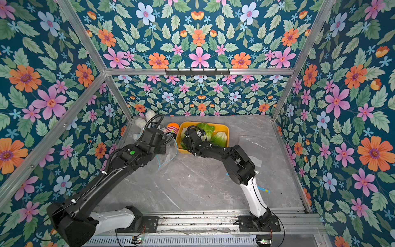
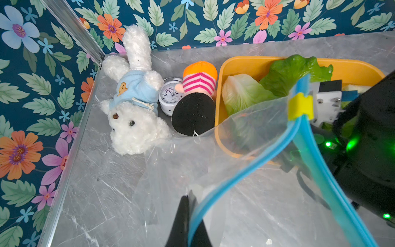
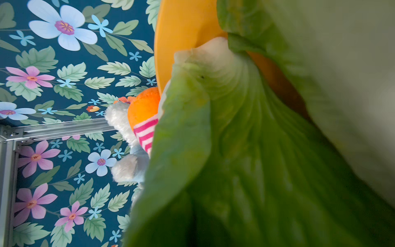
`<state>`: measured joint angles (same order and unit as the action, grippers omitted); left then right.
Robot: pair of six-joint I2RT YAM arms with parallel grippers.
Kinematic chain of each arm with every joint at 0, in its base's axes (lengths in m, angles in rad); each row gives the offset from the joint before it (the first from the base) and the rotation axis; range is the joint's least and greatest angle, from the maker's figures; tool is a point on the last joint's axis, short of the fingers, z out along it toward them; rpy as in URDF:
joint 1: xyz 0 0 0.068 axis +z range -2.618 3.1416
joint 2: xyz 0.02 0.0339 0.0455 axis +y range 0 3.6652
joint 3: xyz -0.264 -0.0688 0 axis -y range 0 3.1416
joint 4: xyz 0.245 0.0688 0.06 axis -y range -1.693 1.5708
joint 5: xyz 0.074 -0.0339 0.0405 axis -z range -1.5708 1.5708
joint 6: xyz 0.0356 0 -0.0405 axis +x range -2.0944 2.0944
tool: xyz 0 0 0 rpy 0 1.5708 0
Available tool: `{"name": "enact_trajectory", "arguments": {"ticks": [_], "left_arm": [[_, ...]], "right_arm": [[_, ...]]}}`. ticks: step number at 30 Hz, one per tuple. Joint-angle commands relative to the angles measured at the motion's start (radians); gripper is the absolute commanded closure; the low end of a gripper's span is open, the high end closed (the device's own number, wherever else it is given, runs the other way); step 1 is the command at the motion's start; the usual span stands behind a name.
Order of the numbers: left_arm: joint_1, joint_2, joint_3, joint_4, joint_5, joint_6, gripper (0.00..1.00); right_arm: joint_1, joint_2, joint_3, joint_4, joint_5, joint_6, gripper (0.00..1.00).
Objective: Put the chinese cabbages into a zipper bag and zip it
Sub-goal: Pick up the Chinese cabbage from the basket.
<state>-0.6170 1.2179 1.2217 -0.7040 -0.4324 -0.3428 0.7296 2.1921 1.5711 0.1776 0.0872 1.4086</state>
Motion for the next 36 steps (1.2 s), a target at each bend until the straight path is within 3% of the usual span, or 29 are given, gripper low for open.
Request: {"name": "enact_trajectory", "arguments": {"ticks": [1,4,9,16,23,29,32,36], "left_arm": [[0.0,-0.003,0.002,0.009,0.0,-0.01,1.0],[0.0,-0.007,0.001,0.009,0.005,-0.013,1.0],[0.001,-0.012,-0.004,0.013,0.003,-0.013,1.0],[0.0,-0.008,0.001,0.022,0.031,-0.007,1.0],[-0.001,0.037,0.015,0.053,0.115,-0.007,1.0],[-0.004,0.075,0.011,0.1,0.181,-0.005,1.0],[-0.011,0.1,0.01,0.131,0.218,-0.016,1.0],[-0.024,0.121,0.016,0.143,0.225,-0.024,1.0]], "right_arm": [[0.001,-0.028,-0.016,0.03,0.005,-0.042,0.86],[-0.002,-0.078,-0.075,0.085,-0.005,-0.076,1.0],[-0.004,-0.176,-0.147,0.119,-0.032,-0.149,1.0],[-0.014,-0.4,-0.31,0.145,-0.187,-0.254,1.0],[-0.07,-0.732,-0.458,-0.068,-0.375,-0.436,1.0],[-0.082,-1.029,-0.488,-0.389,-0.412,-0.672,1.0],[-0.083,-1.096,-0.451,-0.496,-0.474,-0.726,1.0],[-0.081,-1.086,-0.438,-0.496,-0.61,-0.735,1.0]]}}
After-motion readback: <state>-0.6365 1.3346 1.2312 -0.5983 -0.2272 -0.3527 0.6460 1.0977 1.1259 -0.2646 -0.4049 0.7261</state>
